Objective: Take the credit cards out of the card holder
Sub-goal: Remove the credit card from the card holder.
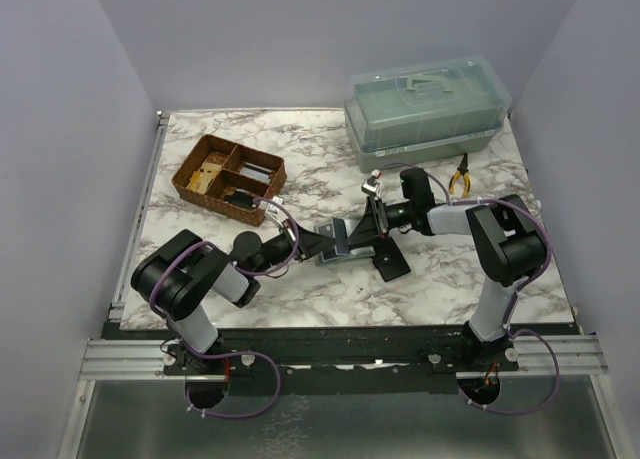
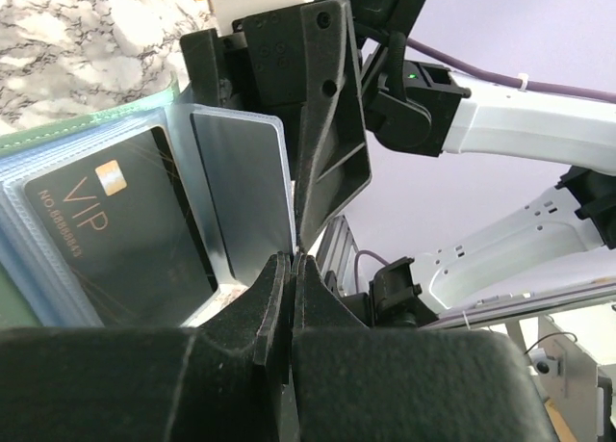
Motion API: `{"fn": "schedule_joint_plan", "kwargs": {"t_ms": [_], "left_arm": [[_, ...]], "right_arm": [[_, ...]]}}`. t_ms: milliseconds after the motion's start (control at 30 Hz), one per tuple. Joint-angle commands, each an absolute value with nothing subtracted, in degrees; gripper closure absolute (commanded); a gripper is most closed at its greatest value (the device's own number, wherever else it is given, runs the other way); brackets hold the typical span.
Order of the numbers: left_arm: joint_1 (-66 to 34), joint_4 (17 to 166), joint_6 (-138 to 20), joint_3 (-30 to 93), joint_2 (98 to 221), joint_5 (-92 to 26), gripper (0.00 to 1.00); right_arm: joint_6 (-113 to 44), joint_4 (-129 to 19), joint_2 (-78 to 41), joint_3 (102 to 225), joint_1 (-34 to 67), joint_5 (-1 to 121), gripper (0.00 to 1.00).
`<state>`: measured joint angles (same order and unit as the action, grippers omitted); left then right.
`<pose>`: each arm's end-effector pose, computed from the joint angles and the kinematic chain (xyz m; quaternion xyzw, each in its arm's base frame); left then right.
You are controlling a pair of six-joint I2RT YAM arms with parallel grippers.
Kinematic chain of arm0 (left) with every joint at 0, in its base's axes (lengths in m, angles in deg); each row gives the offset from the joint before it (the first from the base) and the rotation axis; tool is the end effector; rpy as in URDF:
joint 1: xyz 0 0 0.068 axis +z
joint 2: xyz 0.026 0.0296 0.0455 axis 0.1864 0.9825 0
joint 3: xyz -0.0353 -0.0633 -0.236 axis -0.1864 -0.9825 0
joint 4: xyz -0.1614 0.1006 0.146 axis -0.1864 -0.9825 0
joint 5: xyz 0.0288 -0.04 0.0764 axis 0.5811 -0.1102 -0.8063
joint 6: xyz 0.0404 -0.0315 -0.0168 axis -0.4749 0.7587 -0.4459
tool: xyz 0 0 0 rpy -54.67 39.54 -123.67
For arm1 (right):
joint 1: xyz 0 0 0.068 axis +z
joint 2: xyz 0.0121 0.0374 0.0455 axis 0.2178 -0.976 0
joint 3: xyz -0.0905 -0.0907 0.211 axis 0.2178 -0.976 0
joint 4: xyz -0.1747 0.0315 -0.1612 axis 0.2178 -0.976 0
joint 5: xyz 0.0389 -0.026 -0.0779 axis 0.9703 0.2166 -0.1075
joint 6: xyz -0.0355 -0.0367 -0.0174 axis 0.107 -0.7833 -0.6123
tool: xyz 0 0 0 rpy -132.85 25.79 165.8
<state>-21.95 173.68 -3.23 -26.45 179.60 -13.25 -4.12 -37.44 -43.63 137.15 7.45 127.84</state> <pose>0.1944 -0.1446 0.1477 -0.0286 0.6850 -0.6484 0.3311 0.2903 0.1425 0.1341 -0.1505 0.7457 0.6486 0.0259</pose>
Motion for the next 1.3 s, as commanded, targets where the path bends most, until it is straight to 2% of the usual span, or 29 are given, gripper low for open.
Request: {"fn": "schedule_joint_plan", "kwargs": {"t_ms": [0,233,367,433,533,667,800,967,1000,1067,1267], "left_arm": [[-23.8,184.1,-2.4,-24.0,178.2,-15.0,1.00],[-27.0,184.1,-2.9,-22.4,181.9,-17.1,1.00],[-27.4,184.1,-3.4,-22.9,183.1,-17.8,1.00],[-27.1,184.1,-3.8,-24.5,183.4,-18.7,1.00],[-26.1,184.0,-3.2,-28.5,183.2,-21.8,1.00],[-25.2,179.7,-2.0,-32.9,179.9,-26.1,0.79],[-25.2,157.0,-5.3,-28.3,171.8,-24.6,0.64],[-25.2,126.5,-14.6,-20.6,161.2,-28.1,0.46],[-25.3,123.6,-15.8,-19.8,160.4,-28.3,0.47],[-25.2,121.4,-16.2,-19.0,160.6,-27.9,0.54],[-25.3,121.4,-16.4,-15.2,170.0,-23.6,0.68]], "right_arm": [[-1.9,-34.6,-45.2,136.8,7.4,128.5,0.46],[2.9,-28.9,-44.9,135.7,6.9,130.1,0.45],[9.7,-19.2,-44.8,132.8,5.3,131.2,0.50],[5.7,-24.4,-43.7,133.7,4.3,129.3,0.51],[-8.1,-41.0,-42.0,137.3,4.0,123.5,0.50],[-10.9,-44.8,-42.9,137.8,4.1,121.0,0.51],[-14.8,-49.4,-45.1,139.7,4.3,118.8,0.60],[-17.8,-52.2,-45.8,141.2,5.4,116.3,0.60],[-18.4,-52.9,-46.1,141.8,5.7,115.9,0.59],[-19.6,-54.2,-46.8,142.8,6.4,115.0,0.57],[-21.9,-58.4,-48.7,144.8,8.4,110.9,0.55]]}}
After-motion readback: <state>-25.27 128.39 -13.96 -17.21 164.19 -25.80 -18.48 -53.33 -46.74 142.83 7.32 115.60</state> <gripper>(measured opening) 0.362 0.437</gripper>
